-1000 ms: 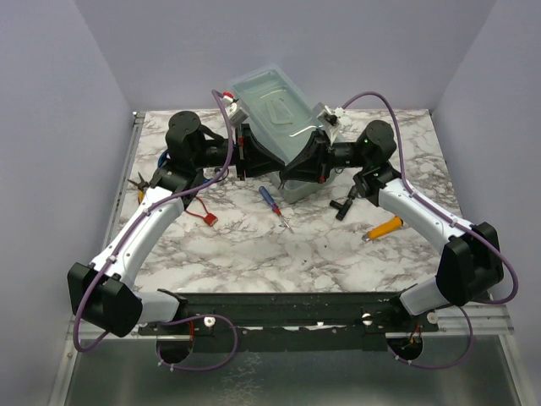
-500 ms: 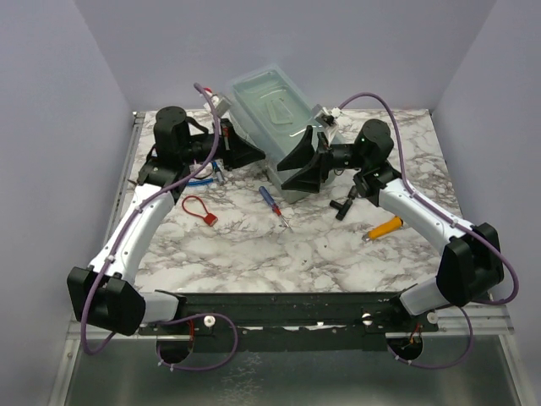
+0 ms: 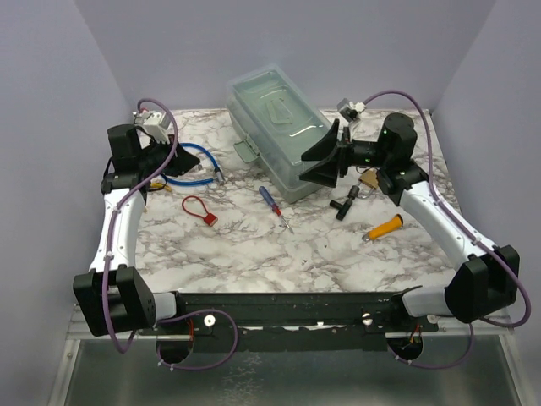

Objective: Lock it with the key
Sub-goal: Place the key at the center of the board.

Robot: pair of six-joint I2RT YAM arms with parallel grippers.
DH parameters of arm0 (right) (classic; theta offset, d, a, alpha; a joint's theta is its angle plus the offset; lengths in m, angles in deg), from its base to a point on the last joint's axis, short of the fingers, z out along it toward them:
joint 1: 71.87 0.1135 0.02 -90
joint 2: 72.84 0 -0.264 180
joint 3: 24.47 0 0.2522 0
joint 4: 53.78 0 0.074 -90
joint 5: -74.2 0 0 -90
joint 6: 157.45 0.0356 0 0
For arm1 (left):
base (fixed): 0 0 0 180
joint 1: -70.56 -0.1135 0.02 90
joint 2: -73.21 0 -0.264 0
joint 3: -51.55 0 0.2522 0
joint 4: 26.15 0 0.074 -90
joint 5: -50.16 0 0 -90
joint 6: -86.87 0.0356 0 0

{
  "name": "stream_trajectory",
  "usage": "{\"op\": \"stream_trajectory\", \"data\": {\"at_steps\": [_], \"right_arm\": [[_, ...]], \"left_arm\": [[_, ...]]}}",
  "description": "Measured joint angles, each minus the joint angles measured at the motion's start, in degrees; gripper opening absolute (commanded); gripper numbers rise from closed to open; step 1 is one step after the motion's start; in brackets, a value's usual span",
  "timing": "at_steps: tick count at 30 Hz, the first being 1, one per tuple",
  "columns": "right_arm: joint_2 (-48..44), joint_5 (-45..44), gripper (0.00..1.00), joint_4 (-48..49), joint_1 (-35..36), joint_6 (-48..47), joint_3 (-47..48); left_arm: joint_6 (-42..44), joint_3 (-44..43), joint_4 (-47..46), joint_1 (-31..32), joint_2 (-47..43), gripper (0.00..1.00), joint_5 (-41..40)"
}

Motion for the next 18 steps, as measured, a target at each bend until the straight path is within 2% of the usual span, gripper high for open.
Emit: {"op": "stream_trajectory", "data": {"at_steps": [8, 18], "right_arm": [[-5.44, -2.51, 0.94, -7.48, -4.57, -5.25, -0.52], [-7.28, -5.51, 0.94, -13.68, -4.57, -12.44, -1.95]], "left_arm": [[11.21, 6.36, 5.16, -0.15, 3.13, 0.0, -10.6], [15.3, 10.88, 5.49, -0.15, 7.13, 0.0, -17.4]]}}
